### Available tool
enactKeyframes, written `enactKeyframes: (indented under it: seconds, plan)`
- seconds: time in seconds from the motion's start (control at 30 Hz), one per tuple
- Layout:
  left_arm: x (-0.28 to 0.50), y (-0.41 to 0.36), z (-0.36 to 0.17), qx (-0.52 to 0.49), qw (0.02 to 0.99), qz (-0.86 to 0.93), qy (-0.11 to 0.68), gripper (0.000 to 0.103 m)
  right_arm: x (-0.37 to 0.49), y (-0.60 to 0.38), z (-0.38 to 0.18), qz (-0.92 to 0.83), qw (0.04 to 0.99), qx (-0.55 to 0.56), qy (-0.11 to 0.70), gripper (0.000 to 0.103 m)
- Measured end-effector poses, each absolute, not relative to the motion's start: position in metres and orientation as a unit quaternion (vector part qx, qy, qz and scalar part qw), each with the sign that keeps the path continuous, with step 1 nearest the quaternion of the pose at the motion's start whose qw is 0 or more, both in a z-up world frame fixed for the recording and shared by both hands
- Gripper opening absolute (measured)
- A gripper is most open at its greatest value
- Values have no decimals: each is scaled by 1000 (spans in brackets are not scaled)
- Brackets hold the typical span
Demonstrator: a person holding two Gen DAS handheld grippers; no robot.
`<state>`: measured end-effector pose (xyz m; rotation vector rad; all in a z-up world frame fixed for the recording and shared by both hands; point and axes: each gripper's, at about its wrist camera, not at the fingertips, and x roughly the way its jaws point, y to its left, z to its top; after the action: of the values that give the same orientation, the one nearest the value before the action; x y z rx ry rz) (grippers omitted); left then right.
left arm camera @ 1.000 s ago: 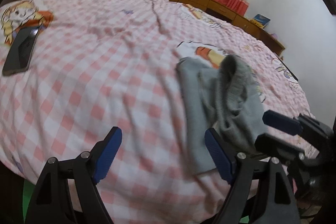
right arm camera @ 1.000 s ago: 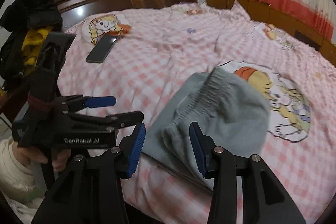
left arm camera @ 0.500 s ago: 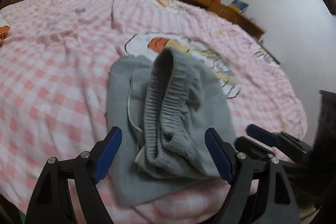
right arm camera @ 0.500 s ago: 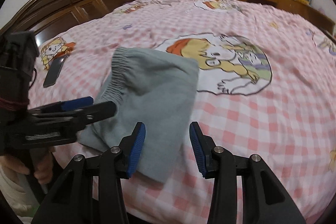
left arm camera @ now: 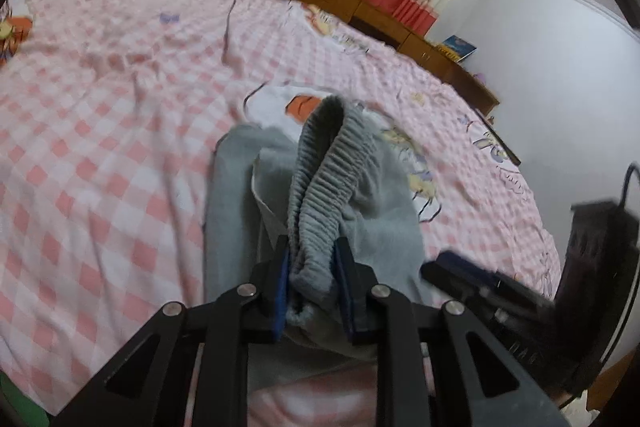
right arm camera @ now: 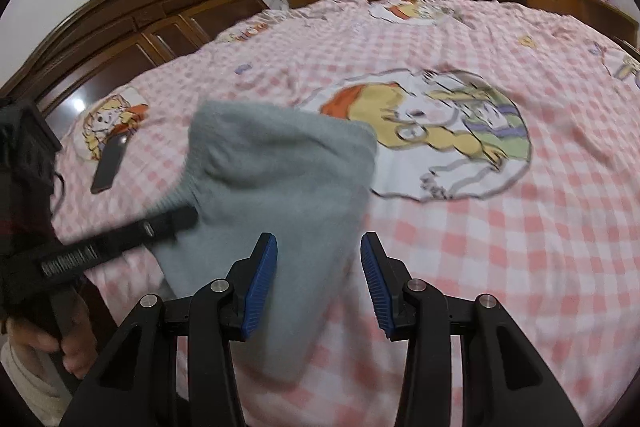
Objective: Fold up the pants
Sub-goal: 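Grasp the folded waistband with the left tool while the right tool holds the pants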
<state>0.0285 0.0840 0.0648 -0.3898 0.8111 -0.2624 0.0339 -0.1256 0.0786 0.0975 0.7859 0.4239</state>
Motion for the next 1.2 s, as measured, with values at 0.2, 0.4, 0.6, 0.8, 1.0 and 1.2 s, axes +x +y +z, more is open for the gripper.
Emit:
enactKeyframes:
  seconds: [0.2, 0.4, 0.6, 0.8, 1.0, 1.2]
  plan:
    - [32, 94, 41, -197, 880, -112, 417, 34, 59, -107, 78, 222, 902, 42, 367, 44]
    - [28, 95, 38, -169, 889, -111, 411, 40, 114, -78, 62, 248, 876, 25, 413, 44]
    - [29, 105, 35, -183, 886, -114, 411, 40, 133, -51, 47, 247, 869, -20, 428, 44]
    - [21, 103, 52, -170, 892, -109, 405, 45, 124, -68, 56, 249, 874, 16, 416, 44]
    - [29, 101, 67, -151, 903, -94, 392, 60, 99, -96, 74, 236, 884, 54, 400, 45]
    - [58, 96, 56, -156, 894, -82, 411, 62, 86, -133, 57, 210, 873, 110, 427, 52]
